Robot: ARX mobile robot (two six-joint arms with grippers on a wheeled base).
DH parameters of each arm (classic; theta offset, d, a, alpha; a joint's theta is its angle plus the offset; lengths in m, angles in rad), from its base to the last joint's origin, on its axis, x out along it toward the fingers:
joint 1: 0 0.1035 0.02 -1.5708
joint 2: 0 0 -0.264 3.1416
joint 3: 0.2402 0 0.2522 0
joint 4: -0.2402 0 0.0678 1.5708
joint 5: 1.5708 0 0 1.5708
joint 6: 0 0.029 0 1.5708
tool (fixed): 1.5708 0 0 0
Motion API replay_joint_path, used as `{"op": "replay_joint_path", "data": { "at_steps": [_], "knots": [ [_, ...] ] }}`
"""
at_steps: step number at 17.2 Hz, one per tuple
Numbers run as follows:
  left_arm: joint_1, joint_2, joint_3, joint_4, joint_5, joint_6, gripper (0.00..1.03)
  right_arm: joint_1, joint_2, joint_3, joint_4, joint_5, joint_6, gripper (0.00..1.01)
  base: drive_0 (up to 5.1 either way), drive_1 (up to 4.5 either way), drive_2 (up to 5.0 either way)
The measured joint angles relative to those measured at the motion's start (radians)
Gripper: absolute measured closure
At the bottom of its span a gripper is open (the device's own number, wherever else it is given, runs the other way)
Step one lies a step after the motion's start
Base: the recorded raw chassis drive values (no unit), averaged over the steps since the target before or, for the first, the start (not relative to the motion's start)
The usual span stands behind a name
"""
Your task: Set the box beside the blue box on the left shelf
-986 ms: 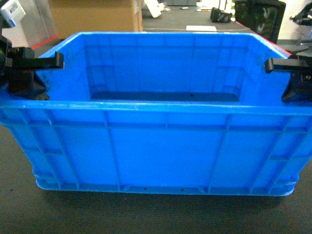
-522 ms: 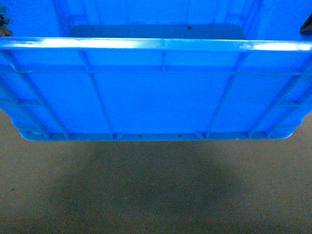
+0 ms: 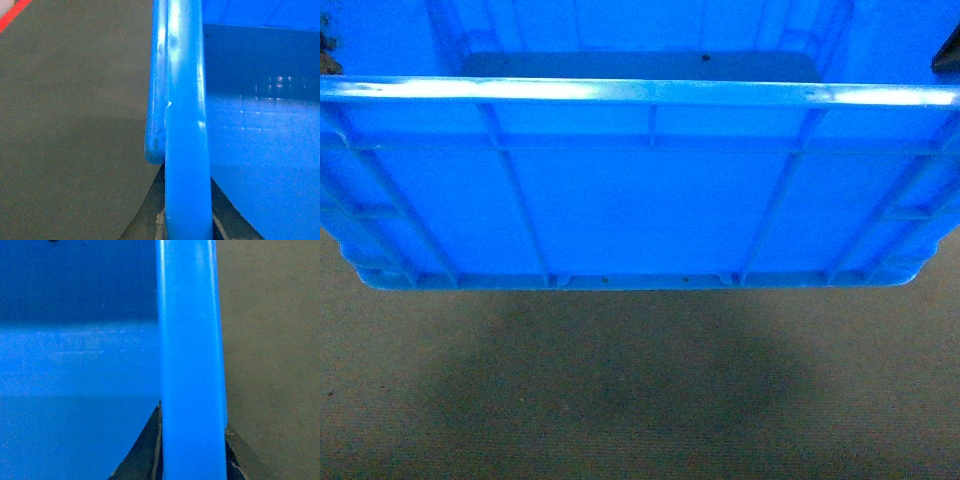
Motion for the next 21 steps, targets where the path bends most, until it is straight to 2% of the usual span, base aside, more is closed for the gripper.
{"op": "replay_joint_path", "data": {
  "at_steps": [21],
  "knots": [
    [-0.003,0.0,0.0,0.0,0.001,0.0,0.96,0.0,0.0,0.0,-0.002,0.004,-0.006,0.82,-1.7,-1.67,-1.7]
  ]
}}
